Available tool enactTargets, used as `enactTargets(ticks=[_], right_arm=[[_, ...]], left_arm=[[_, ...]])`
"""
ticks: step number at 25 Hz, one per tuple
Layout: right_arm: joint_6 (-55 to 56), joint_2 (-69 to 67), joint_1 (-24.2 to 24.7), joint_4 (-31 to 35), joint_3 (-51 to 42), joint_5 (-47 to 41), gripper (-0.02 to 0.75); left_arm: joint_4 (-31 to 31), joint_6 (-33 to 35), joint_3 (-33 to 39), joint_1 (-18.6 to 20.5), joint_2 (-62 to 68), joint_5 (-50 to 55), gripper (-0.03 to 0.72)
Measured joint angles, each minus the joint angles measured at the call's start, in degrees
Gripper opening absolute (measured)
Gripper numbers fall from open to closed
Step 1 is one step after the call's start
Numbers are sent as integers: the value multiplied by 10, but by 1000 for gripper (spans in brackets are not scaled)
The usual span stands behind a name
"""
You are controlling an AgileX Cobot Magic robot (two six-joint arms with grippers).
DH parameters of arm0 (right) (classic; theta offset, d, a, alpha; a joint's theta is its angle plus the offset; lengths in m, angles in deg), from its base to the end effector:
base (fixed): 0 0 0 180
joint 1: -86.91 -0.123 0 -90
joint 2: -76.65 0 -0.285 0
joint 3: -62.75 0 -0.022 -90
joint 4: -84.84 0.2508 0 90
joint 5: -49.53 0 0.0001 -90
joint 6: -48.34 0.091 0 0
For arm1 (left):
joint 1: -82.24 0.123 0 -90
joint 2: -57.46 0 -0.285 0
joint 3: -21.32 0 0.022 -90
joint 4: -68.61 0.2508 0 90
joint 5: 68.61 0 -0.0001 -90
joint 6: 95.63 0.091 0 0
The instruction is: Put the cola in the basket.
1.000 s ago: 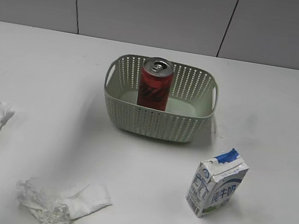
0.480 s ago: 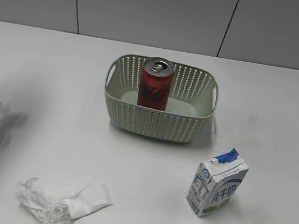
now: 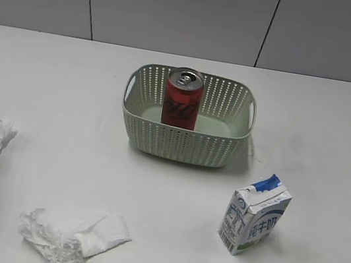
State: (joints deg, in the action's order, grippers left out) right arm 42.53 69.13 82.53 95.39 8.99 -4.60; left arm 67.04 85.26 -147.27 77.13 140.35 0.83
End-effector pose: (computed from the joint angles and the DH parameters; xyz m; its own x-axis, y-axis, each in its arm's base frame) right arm 0.0073 0.0141 0.2621 -0.4220 -0.0251 -0.9062 -0.2066 0.9760 0.0692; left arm 0.2407 -0.0239 0.3216 -0.9556 0.0914 -0.2803 0.1018 0.9945 -0.0230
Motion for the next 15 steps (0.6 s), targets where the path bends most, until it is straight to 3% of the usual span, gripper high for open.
enactTargets(ticks=[8, 15], right_arm=[[0, 0, 0, 0, 0, 0, 590], [0, 0, 0, 0, 0, 0, 590]], left_arm=[[1, 0, 198, 0, -197, -25, 578], [-3, -13, 318, 0, -359, -29, 578]])
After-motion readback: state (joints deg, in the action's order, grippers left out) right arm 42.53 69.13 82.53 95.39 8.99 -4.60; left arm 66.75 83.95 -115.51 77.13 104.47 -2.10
